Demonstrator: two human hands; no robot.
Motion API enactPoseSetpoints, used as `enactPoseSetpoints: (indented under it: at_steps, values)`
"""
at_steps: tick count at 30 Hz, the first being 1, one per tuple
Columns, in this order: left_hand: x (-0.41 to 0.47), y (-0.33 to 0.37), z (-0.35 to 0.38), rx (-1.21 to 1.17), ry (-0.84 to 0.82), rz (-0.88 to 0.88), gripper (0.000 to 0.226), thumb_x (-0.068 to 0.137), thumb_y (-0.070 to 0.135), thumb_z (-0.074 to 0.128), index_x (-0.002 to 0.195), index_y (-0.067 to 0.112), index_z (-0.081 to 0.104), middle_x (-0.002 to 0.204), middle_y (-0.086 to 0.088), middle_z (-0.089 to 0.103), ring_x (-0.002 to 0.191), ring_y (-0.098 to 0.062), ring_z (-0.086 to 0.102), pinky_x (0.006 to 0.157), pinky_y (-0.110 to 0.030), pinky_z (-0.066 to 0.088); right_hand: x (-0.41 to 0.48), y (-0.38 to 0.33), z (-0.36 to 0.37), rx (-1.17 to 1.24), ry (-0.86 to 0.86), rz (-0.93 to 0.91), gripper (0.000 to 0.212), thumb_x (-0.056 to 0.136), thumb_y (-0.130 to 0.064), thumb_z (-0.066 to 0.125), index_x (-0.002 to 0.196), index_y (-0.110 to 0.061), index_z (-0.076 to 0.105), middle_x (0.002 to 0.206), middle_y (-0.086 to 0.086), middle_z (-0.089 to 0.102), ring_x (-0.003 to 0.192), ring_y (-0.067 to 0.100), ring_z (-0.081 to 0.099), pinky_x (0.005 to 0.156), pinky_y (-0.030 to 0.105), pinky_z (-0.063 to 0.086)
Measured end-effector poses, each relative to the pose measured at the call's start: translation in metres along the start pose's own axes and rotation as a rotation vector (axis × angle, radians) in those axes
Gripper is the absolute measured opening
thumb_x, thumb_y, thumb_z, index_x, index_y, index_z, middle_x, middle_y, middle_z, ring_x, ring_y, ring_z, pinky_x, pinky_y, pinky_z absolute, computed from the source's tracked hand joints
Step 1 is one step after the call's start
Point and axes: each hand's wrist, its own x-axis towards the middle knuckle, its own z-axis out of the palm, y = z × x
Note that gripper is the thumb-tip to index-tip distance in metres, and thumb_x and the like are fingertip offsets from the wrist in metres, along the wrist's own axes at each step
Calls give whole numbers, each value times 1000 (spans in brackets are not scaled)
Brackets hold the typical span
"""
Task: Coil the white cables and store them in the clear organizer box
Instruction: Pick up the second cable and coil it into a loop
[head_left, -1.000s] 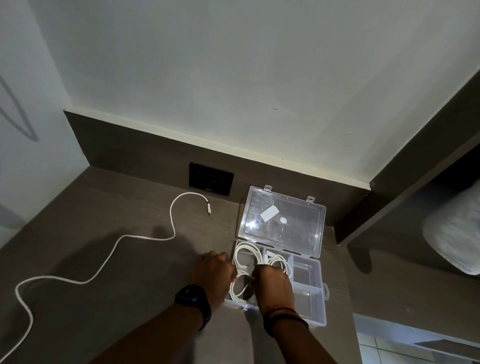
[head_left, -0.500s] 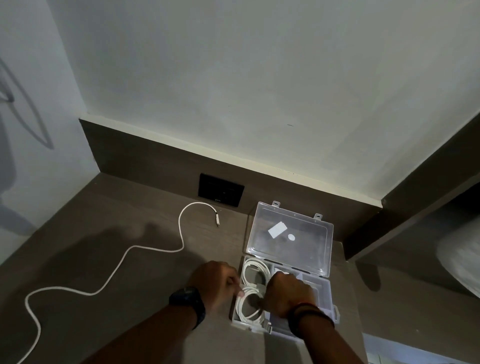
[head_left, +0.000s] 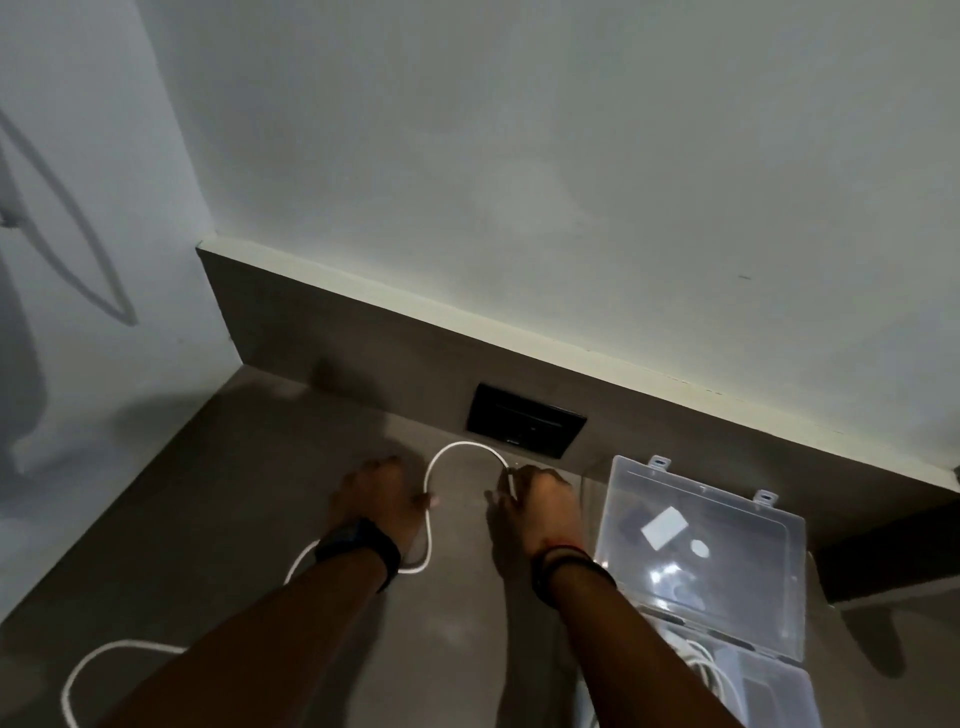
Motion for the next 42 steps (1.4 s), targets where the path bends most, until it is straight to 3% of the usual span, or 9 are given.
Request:
enactPoseSetpoints:
  at_steps: [7, 13, 18, 22, 28, 33, 36, 39, 42]
  values:
    - [24, 1, 3, -89, -161, 41, 14, 75, 26, 66, 84, 17, 62, 105, -10, 68, 98, -32, 62, 82, -38, 53, 46, -18, 24, -31, -47, 68, 26, 89, -12, 55, 113, -13, 63, 116, 23, 64, 111, 39, 58, 90, 37, 47]
    - [11, -2, -14, -30, -173, 146, 21, 76, 18, 60, 96, 15, 58, 108, -10, 66, 105, -32, 60, 86, -38, 51, 24, -35, -10, 2, -234, -89, 10, 78, -9, 60, 83, -14, 67, 92, 13, 68, 90, 30, 64, 75, 30, 50]
    - [-26, 28, -65, -545, -147, 218, 17, 74, 13, 53, 59, 20, 54, 71, -18, 66, 72, -30, 62, 72, -41, 49, -20, -51, -84, 95, -196, -267, 27, 73, 4, 48, 68, -17, 64, 77, 10, 67, 77, 25, 61, 60, 17, 37]
    - [-59, 65, -147, -774, 8, 295, 39, 86, -5, 42, 53, 14, 52, 45, 3, 50, 45, -15, 45, 53, -30, 36, -63, -65, -159, 79, -167, -309, 33, 76, -7, 56, 48, -24, 52, 60, 3, 59, 60, 18, 54, 55, 24, 37]
    - [-134, 133, -278, -813, 378, 529, 50, 88, 30, 56, 48, 8, 34, 51, -7, 29, 50, -16, 28, 53, -31, 23, -165, -122, -263, 497, -438, -369, 29, 64, -21, 48, 40, -23, 32, 38, -9, 28, 38, 12, 18, 42, 22, 16]
    - [-190, 184, -340, -985, 311, 653, 51, 94, 29, 48, 44, 19, 47, 44, 7, 50, 51, -14, 47, 55, -23, 38, -261, -182, -343, 1037, -711, -731, 12, 63, -12, 36, 54, -19, 30, 43, -9, 29, 40, 10, 13, 41, 24, 9]
    - [-218, 207, -355, -1032, 214, 789, 36, 89, 21, 43, 53, 19, 42, 55, -6, 43, 57, -14, 40, 58, -27, 35, -300, -211, -384, 1299, -514, -990, 10, 68, -13, 38, 60, -17, 41, 46, -11, 36, 40, 6, 25, 40, 21, 18]
    - [-242, 217, -368, -1001, 181, 828, 61, 92, 46, 45, 39, 21, 32, 38, 11, 29, 38, -7, 21, 39, -15, 23, -311, -222, -417, 1495, 11, -1038, 6, 69, -12, 44, 74, -15, 44, 60, -1, 39, 50, 11, 34, 49, 22, 33]
    - [-252, 216, -376, -860, 275, 928, 58, 91, 48, 44, 46, 12, 36, 46, 2, 28, 42, -10, 20, 41, -13, 24, -298, -211, -432, 911, 864, -981, 16, 75, -16, 51, 88, -15, 41, 86, 17, 46, 73, 26, 46, 65, 27, 43]
